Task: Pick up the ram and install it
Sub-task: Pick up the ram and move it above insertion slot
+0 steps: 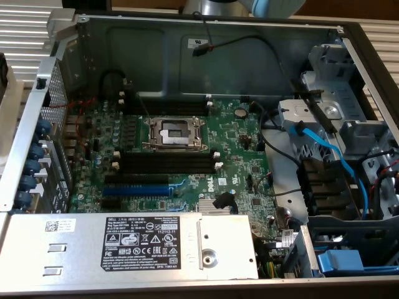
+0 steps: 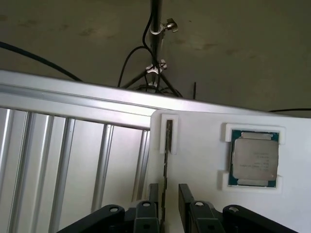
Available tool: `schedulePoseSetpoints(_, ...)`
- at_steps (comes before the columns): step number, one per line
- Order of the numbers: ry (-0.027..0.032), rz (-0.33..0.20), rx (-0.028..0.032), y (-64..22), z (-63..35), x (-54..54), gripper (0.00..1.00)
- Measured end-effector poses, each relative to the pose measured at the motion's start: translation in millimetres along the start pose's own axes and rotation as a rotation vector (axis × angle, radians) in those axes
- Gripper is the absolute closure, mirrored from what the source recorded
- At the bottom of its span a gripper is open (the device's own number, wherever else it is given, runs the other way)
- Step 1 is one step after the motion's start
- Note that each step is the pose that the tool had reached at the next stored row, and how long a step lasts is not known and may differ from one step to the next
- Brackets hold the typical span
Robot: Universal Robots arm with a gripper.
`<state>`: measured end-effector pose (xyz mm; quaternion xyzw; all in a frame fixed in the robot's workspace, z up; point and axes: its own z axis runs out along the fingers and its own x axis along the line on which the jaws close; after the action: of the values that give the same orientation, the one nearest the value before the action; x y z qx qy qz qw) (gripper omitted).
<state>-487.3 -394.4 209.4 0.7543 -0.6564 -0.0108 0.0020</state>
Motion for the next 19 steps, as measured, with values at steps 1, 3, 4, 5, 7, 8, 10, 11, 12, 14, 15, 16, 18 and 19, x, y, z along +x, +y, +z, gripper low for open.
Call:
schedulePoseSetpoints(1,0.0014,0.000,-0.0004,0.0,0.3,0.0,0.69)
schedulePoseSetpoints(3,0.0029,0.000,-0.0006,0.0,1.0,0.0,0.69)
schedulePoseSetpoints(4,0.0035,0.000,-0.0006,0.0,1.3,0.0,0.69)
schedulePoseSetpoints(5,0.0040,0.000,-0.0006,0.0,1.6,0.1,0.69)
schedulePoseSetpoints(7,0.0049,0.000,-0.0004,-0.1,3.1,0.1,0.69)
schedulePoseSetpoints(8,0.0053,0.000,-0.0007,-0.1,4.1,0.2,0.69)
schedulePoseSetpoints(10,0.0061,0.000,-0.0007,-0.1,5.8,0.2,0.69)
schedulePoseSetpoints(11,0.0064,0.000,-0.0013,0.0,6.0,0.2,0.69)
schedulePoseSetpoints(12,0.0068,0.000,-0.0016,0.0,6.3,0.2,0.69)
schedulePoseSetpoints(14,0.0069,0.000,-0.0017,-0.1,6.5,0.2,0.69)
schedulePoseSetpoints(15,0.0069,0.000,-0.0017,-0.1,6.6,0.2,0.69)
schedulePoseSetpoints(16,0.0068,0.000,-0.0016,-0.1,6.7,0.2,0.69)
schedulePoseSetpoints(18,0.0068,0.000,-0.0014,0.0,6.8,0.3,0.69)
schedulePoseSetpoints(19,0.0068,0.000,-0.0015,0.0,6.7,0.3,0.69)
